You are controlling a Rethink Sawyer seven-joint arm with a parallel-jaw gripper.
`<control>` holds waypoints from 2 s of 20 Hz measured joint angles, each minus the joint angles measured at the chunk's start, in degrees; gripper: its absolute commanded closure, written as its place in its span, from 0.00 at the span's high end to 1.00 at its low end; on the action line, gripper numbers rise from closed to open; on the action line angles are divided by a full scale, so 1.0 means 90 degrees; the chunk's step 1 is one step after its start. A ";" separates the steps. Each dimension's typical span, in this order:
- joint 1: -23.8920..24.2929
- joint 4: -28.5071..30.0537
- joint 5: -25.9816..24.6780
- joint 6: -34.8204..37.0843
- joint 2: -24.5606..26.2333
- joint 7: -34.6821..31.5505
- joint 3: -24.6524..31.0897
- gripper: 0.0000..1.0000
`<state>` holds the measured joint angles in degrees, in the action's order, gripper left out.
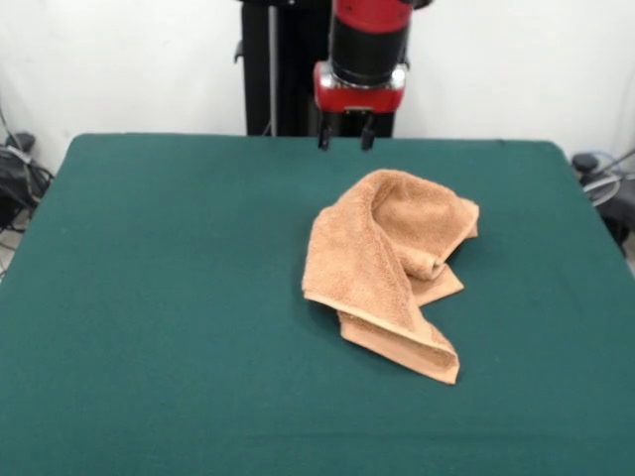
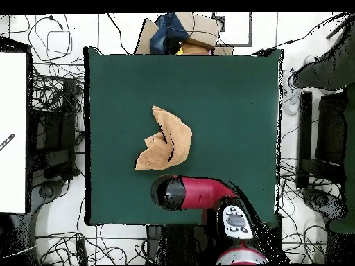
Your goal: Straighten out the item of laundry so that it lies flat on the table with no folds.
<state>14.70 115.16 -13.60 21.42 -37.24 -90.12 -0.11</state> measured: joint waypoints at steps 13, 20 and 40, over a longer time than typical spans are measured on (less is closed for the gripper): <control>-0.0115 0.0087 0.0003 -0.0501 0.0286 0.0000 0.0086 1.00; -0.0118 0.0086 0.0004 -0.0585 0.0392 0.0000 0.0140 1.00; -0.0447 0.0085 0.0009 -0.1866 0.1253 0.0000 0.0146 1.00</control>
<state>10.68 115.93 -13.52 4.62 -25.96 -90.12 1.21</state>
